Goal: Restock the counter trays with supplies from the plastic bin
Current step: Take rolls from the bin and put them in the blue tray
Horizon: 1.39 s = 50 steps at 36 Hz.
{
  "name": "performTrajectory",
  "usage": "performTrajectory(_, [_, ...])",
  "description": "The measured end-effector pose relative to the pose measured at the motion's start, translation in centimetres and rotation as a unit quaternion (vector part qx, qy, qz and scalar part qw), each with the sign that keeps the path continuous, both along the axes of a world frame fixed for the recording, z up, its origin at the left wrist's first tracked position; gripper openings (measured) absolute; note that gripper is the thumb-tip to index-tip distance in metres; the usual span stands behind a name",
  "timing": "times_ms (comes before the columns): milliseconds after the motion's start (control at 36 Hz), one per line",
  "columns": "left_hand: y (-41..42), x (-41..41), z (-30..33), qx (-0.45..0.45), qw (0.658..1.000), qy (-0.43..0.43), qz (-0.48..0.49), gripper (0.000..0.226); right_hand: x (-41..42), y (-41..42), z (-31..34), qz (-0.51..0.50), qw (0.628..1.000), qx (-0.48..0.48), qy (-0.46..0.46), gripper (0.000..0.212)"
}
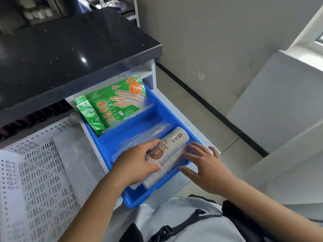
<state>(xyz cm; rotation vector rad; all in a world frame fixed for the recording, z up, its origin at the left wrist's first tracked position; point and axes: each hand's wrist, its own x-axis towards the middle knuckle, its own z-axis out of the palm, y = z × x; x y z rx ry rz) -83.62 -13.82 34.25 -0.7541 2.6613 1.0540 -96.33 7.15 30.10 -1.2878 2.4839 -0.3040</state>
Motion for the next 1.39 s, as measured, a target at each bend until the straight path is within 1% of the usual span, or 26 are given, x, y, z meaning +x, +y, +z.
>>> performTrajectory(83, [1.4,-1.8,-0.8,-0.054,0.997,-0.043,-0.013,0.08,-0.6,0.9,0.0,0.025,1.0,0.002,-0.008,0.068])
performTrajectory(167, [2.0,-2.9,-1.4,-0.093,0.994,-0.06,-0.002,0.077,-1.3,1.1,0.3,0.062,0.998,0.018,-0.01,0.068])
performTrajectory(306, [3.0,-3.1,-2.1,-0.102,0.992,-0.062,0.037,0.076,-2.3,0.8,0.9,0.112,0.993,0.04,-0.013,0.068])
performTrajectory(472, [4.7,-2.4,-3.3,-0.134,0.988,-0.034,0.075,0.072,-3.7,0.5,1.2,0.146,0.989,0.023,-0.021,0.064])
performTrajectory(611, [5.9,-2.5,-4.0,-0.119,0.983,-0.031,0.136,0.069,-4.5,1.1,0.3,0.174,0.985,0.001,-0.008,0.067])
performTrajectory(750, [6.6,-2.7,-4.2,-0.139,0.978,-0.03,0.152,0.07,-4.4,2.4,-1.3,0.184,0.982,-0.014,-0.033,0.073])
performTrajectory(917, [7.0,-3.2,-4.2,-0.164,0.973,-0.048,0.156,0.071,-5.2,3.1,-2.1,0.214,0.974,-0.04,-0.066,0.072])
performTrajectory(1056, [8.2,-3.5,-3.2,-0.182,0.969,-0.043,0.162,0.086,-6.0,3.4,-1.4,0.229,0.969,-0.028,-0.085,0.072])
performTrajectory(1083, [8.7,-3.2,-2.9,-0.187,0.966,-0.028,0.176,0.087,-6.1,3.5,-1.0,0.228,0.969,-0.03,-0.089,0.071])
performTrajectory(1139, [10.3,-2.2,-2.3,-0.185,0.955,0.03,0.23,0.084,-5.9,3.7,0.0,0.219,0.97,-0.038,-0.093,0.068])
performTrajectory(1222, [13.8,1.1,-2.2,-0.152,0.925,0.139,0.318,0.077,-4.4,4.0,1.7,0.208,0.971,-0.062,-0.097,0.064])
performTrajectory(1250, [15.3,2.7,-2.4,-0.14,0.916,0.159,0.341,0.075,-3.6,4.2,2.3,0.206,0.971,-0.073,-0.1,0.063])
performTrajectory(1306, [18.4,6.2,-3.2,-0.124,0.903,0.159,0.38,0.073,-1.4,4.4,3.3,0.203,0.967,-0.098,-0.118,0.061])
performTrajectory(1389, [22.7,12.3,-4.7,-0.086,0.892,0.109,0.43,0.074,3.2,5.2,4.1,0.215,0.96,-0.1,-0.147,0.06])
